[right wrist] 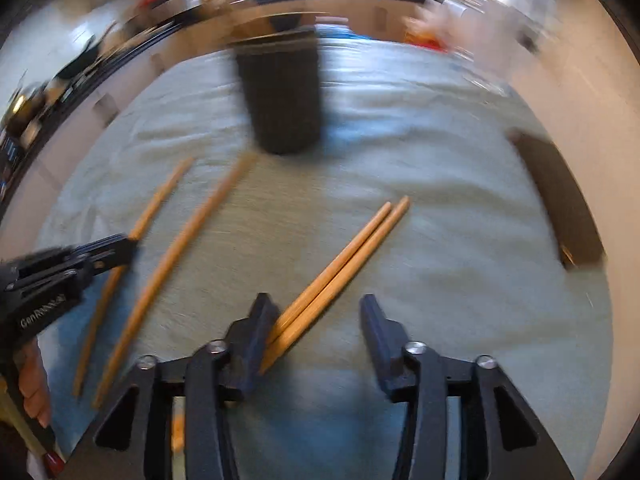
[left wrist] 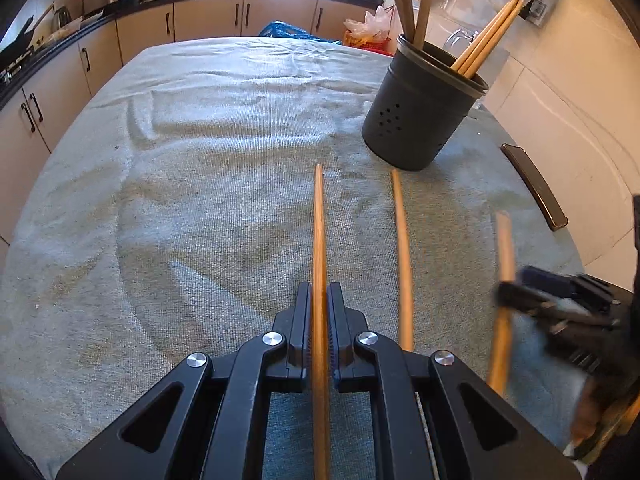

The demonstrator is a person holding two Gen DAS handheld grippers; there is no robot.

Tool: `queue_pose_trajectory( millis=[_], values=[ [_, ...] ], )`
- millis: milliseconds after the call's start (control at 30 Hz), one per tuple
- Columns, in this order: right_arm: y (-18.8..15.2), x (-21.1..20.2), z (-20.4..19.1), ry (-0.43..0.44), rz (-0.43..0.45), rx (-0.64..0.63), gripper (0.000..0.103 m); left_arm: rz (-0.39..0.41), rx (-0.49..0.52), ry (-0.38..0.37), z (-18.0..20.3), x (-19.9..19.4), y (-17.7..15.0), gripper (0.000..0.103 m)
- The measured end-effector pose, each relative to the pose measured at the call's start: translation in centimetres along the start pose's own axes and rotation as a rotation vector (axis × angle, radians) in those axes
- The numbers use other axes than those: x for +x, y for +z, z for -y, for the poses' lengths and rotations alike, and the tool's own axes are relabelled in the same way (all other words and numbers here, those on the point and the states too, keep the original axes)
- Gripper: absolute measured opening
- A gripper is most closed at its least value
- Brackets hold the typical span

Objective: Organize utensils
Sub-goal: 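Close the left gripper on a chopstick while the right gripper reaches for another, then close the right gripper on a chopstick and lift both chopsticks upright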

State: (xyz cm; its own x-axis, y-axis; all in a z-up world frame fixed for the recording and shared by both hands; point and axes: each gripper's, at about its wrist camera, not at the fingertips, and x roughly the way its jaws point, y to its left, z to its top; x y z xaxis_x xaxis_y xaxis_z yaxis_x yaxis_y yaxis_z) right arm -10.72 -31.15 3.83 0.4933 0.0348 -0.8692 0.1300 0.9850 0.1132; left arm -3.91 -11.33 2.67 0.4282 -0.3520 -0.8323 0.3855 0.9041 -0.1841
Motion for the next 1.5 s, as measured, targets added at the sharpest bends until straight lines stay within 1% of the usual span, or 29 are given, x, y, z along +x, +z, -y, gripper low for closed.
queue_pose_trajectory(
  millis=[67,133,233,300,367,433,533,600,733,800,1000,1033,1067,1100,1133,1167,1200,1267,1300,1333,1400,1500],
  values=[
    [-1.0,-1.1,3.7,-0.013,0.004,0.104,0.058,0.008,0.009,0.011,0.2,0.0,-0.1,0.009],
    [-1.8,-2.6,6.9,-0.024,0.022,0.179,0.058,0.010,0.011,0.013,0.3,0.0,-0.1,0.008],
    [-2.5,-4.2,9.5,-0.023,0.052,0.240,0.058,0.007,0.006,0.009,0.1,0.1,-0.1,0.009],
    [-2.2,-4.6,9.7,-0.019,0.071,0.252,0.058,0.005,0.001,0.011,0.1,0.1,0.0,0.009],
    [-1.9,-5.0,9.2,0.000,0.087,0.239,0.058,0.002,-0.003,0.015,0.2,0.1,0.0,0.009],
    [-1.4,-4.9,7.8,0.034,0.089,0.211,0.058,-0.012,-0.014,0.019,0.2,0.2,0.3,0.009],
    [-0.8,-4.0,5.6,0.074,0.057,0.170,0.058,-0.052,-0.037,0.018,-0.1,0.7,1.2,0.009],
    [-0.6,-2.9,4.5,0.074,0.034,0.149,0.055,-0.086,-0.029,0.021,-0.1,1.3,2.3,0.009],
    [-0.1,-1.2,3.2,0.029,-0.038,0.121,0.047,-0.129,-0.006,0.032,0.2,2.2,3.7,0.009],
    [0.2,-0.4,3.2,0.003,-0.076,0.111,0.045,-0.152,0.000,0.032,0.2,2.7,4.7,0.009],
    [1.3,0.6,2.0,-0.099,-0.119,0.051,0.045,-0.167,0.018,0.034,0.5,4.0,6.7,0.009],
    [1.5,0.8,1.5,-0.122,-0.117,0.033,0.043,-0.166,0.015,0.032,0.5,4.2,6.7,0.009],
    [1.5,0.8,1.3,-0.126,-0.113,0.029,0.041,-0.160,0.011,0.030,0.5,4.2,6.8,0.009],
    [1.8,0.9,1.2,-0.125,-0.107,0.030,0.035,-0.147,0.013,0.027,0.5,4.1,6.7,0.008],
    [2.0,1.0,1.1,-0.125,-0.102,0.034,0.029,-0.132,0.023,0.032,0.6,4.0,6.5,0.006],
    [2.2,1.1,1.0,-0.125,-0.092,0.038,0.025,-0.114,0.031,0.036,0.5,3.9,6.2,0.006],
    [2.3,1.2,0.9,-0.125,-0.082,0.037,0.014,-0.101,0.033,0.034,0.5,3.7,5.9,0.006],
    [2.5,1.3,0.6,-0.131,-0.064,0.032,0.011,-0.083,0.018,0.032,0.1,2.9,5.1,0.006],
    [2.7,1.5,0.4,-0.120,-0.061,0.038,0.009,-0.079,0.009,0.031,-0.1,2.6,5.0,0.006],
    [2.7,1.3,0.6,-0.083,-0.055,0.057,0.007,-0.066,-0.001,0.025,-0.3,1.9,4.8,0.006],
    [2.8,1.1,0.8,-0.050,-0.038,0.079,0.007,-0.034,-0.002,0.025,-0.4,0.3,4.5,0.006],
    [2.7,-1.2,1.0,0.002,0.030,0.086,0.007,0.021,-0.004,0.013,-0.4,-2.7,4.1,0.006]
  ],
)
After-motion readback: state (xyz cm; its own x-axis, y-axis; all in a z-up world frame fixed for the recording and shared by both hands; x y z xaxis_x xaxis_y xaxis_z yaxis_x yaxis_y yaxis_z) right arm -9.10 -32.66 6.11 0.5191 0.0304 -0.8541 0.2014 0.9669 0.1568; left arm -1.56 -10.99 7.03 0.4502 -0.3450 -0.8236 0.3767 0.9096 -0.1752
